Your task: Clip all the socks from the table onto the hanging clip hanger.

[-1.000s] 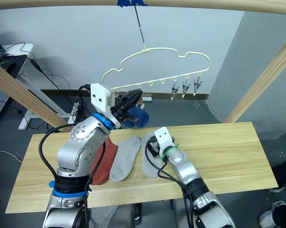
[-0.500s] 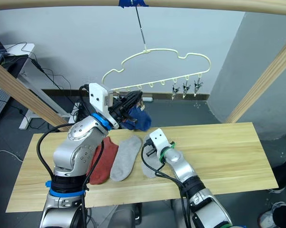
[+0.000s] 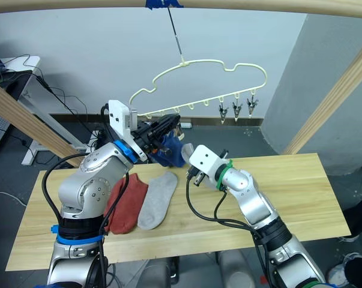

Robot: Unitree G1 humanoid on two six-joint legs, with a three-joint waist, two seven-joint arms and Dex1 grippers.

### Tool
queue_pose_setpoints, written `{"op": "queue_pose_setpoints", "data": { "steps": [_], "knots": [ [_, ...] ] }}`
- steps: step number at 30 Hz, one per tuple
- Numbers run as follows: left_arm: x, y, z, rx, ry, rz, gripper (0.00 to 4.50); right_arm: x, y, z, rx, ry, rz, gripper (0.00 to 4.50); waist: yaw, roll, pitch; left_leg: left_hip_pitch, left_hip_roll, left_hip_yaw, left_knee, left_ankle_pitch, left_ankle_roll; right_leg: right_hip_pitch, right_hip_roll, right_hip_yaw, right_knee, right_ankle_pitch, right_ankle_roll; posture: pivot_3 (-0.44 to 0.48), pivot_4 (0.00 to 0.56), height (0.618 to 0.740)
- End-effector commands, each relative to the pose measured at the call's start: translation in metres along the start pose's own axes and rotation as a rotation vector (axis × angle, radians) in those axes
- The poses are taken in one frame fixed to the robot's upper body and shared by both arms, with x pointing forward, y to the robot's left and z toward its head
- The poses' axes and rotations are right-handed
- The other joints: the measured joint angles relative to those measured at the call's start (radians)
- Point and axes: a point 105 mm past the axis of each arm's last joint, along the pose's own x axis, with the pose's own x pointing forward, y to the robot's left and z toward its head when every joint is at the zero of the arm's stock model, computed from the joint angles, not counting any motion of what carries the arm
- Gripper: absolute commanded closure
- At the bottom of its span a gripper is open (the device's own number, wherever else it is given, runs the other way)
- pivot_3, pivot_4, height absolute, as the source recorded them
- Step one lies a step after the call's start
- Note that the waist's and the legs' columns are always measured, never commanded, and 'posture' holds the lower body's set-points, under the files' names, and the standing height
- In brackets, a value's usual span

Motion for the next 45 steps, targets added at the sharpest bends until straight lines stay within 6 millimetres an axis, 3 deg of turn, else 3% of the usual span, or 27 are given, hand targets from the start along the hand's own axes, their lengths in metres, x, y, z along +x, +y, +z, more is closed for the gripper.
{"op": "queue_pose_setpoints", "data": {
  "steps": [1, 7, 39, 45],
  "knots": [
    [0.001, -0.010, 0.012, 0.025, -0.043, -0.049, 4.50, -0.002, -0.002, 0.023, -0.077, -0.064, 0.006, 4.47, 0.000, 0.000, 0.000, 0.000, 0.000, 0.000, 0.000, 0.000, 0.000, 0.000, -0.001, 0.000, 0.000, 0.000, 0.000, -0.208, 0.273, 0.740],
    [0.002, -0.013, 0.010, 0.019, -0.043, -0.061, 4.50, 0.000, 0.002, 0.025, -0.102, -0.059, 0.042, 4.47, 0.000, 0.000, 0.000, 0.000, 0.000, 0.000, 0.000, 0.000, 0.000, 0.000, -0.001, 0.000, 0.000, 0.000, 0.000, -0.208, 0.270, 0.740],
    [-0.004, -0.008, -0.001, 0.025, -0.002, -0.024, 4.50, 0.005, -0.029, 0.048, -0.114, -0.129, -0.055, 4.47, 0.000, 0.000, 0.000, 0.000, 0.001, 0.000, 0.000, 0.000, 0.000, 0.000, -0.001, 0.000, 0.000, 0.000, 0.000, -0.205, 0.271, 0.740],
    [-0.007, -0.005, -0.002, 0.024, -0.002, -0.005, 2.70, 0.006, -0.029, 0.049, -0.106, -0.139, -0.057, 4.50, 0.000, 0.000, 0.000, 0.000, 0.001, 0.000, 0.000, 0.000, 0.000, 0.000, -0.001, 0.000, 0.000, 0.000, 0.000, -0.204, 0.269, 0.740]
  ]
}}
